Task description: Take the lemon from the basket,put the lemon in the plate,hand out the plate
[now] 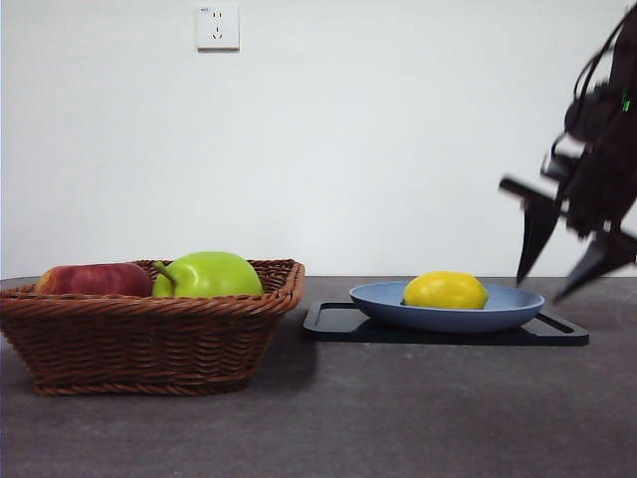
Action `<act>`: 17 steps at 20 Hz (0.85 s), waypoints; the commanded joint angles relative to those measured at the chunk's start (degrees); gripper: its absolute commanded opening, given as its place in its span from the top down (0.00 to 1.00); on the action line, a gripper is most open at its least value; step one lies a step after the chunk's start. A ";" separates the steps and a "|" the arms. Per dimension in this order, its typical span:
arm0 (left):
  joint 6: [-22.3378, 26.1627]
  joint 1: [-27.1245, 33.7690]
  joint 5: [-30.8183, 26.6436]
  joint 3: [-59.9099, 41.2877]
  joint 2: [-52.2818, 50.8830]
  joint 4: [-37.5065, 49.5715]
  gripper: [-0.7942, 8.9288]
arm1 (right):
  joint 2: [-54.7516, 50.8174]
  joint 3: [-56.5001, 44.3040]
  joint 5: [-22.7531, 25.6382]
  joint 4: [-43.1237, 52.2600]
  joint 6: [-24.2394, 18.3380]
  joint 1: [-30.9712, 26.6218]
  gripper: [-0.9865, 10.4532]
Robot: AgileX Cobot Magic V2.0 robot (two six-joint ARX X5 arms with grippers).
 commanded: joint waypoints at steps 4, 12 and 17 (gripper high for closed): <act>9.05 -0.04 -11.87 0.81 4.79 3.74 0.82 | -13.60 1.16 3.28 -5.53 -6.27 0.42 0.79; 12.07 9.55 -7.32 0.48 8.59 8.70 0.91 | -34.27 0.42 13.75 -11.43 -13.27 13.29 0.91; 12.85 17.07 -0.22 -8.59 2.82 17.49 0.91 | -47.63 -10.05 25.53 -1.49 -14.10 24.26 0.91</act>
